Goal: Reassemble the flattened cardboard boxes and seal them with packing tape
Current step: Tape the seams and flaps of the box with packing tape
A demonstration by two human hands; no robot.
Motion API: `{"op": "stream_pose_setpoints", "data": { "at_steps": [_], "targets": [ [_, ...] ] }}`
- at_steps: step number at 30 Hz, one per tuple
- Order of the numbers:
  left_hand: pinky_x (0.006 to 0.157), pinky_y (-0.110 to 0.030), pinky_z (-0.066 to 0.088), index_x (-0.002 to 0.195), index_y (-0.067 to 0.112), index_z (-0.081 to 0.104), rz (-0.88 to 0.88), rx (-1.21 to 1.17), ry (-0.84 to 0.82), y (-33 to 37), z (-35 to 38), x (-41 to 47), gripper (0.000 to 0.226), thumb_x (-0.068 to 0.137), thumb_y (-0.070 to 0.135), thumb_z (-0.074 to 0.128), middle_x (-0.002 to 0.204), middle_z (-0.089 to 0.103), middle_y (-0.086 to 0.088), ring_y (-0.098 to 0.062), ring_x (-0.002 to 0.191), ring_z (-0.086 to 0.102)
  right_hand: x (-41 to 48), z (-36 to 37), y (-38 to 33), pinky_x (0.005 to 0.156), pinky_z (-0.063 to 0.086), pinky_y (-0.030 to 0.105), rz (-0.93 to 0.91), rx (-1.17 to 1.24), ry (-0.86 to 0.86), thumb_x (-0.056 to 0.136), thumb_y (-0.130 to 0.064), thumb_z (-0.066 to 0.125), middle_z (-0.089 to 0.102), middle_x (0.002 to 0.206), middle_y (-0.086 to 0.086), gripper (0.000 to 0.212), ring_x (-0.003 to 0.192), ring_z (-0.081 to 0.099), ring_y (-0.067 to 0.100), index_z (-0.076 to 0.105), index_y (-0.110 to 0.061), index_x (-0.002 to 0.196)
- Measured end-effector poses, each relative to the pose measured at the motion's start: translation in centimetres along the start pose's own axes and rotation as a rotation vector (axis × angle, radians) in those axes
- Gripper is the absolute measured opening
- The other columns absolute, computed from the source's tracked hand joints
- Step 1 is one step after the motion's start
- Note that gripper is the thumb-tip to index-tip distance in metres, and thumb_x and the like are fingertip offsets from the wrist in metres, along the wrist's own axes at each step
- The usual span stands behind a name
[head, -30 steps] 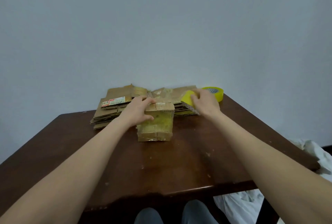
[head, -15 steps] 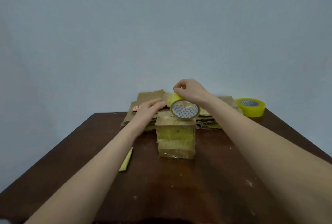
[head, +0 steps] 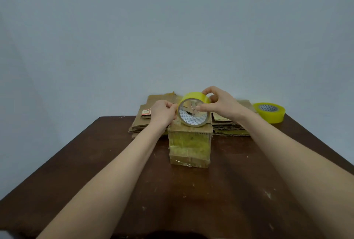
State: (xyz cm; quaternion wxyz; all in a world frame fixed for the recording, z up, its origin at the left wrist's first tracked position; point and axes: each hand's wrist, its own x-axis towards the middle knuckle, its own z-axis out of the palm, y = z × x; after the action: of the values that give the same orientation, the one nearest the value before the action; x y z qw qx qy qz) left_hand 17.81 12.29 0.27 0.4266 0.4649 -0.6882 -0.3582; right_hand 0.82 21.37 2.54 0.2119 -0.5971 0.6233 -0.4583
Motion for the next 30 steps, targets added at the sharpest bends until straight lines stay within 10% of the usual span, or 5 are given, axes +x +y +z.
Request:
{"op": "stream_pose_setpoints", "data": {
  "at_steps": [4, 7, 14, 22, 30],
  "targets": [
    [0.064, -0.033, 0.052, 0.061, 0.010, 0.054, 0.014, 0.059, 0.038, -0.5, -0.4, 0.5, 0.033, 0.092, 0.020, 0.057, 0.062, 0.058, 0.001, -0.014, 0.049, 0.049, 0.7, 0.0, -0.8, 0.060, 0.037, 0.023, -0.087, -0.118, 0.059, 0.075, -0.035, 0.080, 0.055, 0.077, -0.003, 0.041, 0.067, 0.051, 0.011, 0.060, -0.017, 0.107],
    [0.047, -0.025, 0.048, 0.066, 0.009, 0.053, -0.012, 0.075, 0.030, -1.2, -0.6, 0.6, 0.029, 0.093, 0.019, 0.056, 0.064, 0.056, 0.000, -0.012, 0.040, 0.048, 1.1, 0.1, -1.1, 0.061, 0.036, 0.023, -0.105, -0.190, 0.068, 0.076, -0.041, 0.077, 0.055, 0.080, -0.006, 0.041, 0.071, 0.049, 0.010, 0.063, -0.018, 0.107],
    [0.050, -0.027, 0.049, 0.061, 0.012, 0.051, -0.122, 0.023, 0.024, -2.8, -1.6, 1.2, 0.035, 0.095, 0.017, 0.054, 0.067, 0.056, 0.001, -0.015, 0.046, 0.050, 1.9, 0.0, -2.1, 0.093, 0.042, 0.028, -0.119, -0.323, -0.004, 0.077, -0.057, 0.069, 0.058, 0.133, -0.006, 0.060, 0.121, 0.051, 0.013, 0.063, -0.024, 0.126],
    [0.038, -0.015, 0.044, 0.059, 0.011, 0.048, -0.215, -0.022, -0.053, -5.3, -0.7, 0.1, 0.037, 0.095, 0.015, 0.054, 0.079, 0.056, 0.002, -0.011, 0.064, 0.048, 1.4, 1.2, -1.3, 0.063, 0.038, 0.025, -0.052, -0.108, 0.054, 0.071, -0.047, 0.079, 0.058, 0.090, -0.005, 0.042, 0.081, 0.054, 0.010, 0.062, -0.024, 0.100],
    [0.039, -0.020, 0.044, 0.143, 0.011, 0.033, -0.300, 0.049, -0.141, -7.3, 0.3, -1.7, 0.053, 0.095, 0.024, 0.053, 0.122, 0.058, -0.014, -0.016, 0.057, 0.056, 1.9, 2.9, -1.7, 0.062, 0.038, 0.024, -0.083, -0.182, 0.049, 0.070, -0.049, 0.080, 0.054, 0.090, -0.006, 0.040, 0.083, 0.051, 0.013, 0.059, -0.028, 0.097]
  ]
}}
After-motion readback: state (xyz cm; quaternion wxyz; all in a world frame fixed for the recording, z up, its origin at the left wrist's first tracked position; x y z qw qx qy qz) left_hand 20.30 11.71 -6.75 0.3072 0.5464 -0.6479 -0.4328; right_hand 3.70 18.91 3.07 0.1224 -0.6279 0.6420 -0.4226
